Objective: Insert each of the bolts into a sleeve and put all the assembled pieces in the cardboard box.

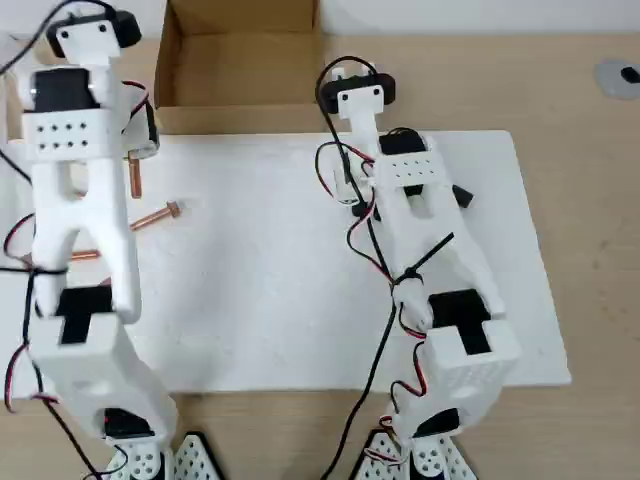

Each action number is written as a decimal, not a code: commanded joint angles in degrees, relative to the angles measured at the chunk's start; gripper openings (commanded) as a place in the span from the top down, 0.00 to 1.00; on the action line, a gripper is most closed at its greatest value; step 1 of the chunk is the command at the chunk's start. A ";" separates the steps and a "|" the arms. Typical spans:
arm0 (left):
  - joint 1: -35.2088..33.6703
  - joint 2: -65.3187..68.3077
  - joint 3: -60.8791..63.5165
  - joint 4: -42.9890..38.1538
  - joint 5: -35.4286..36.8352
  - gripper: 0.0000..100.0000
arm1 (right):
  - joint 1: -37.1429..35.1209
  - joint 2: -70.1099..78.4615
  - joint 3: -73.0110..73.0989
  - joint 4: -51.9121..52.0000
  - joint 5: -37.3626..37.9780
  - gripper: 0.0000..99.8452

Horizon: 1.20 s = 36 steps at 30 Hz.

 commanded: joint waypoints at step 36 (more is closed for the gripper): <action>6.51 -47.52 56.62 -26.64 3.60 0.99 | -2.68 13.14 -10.59 5.80 2.81 0.79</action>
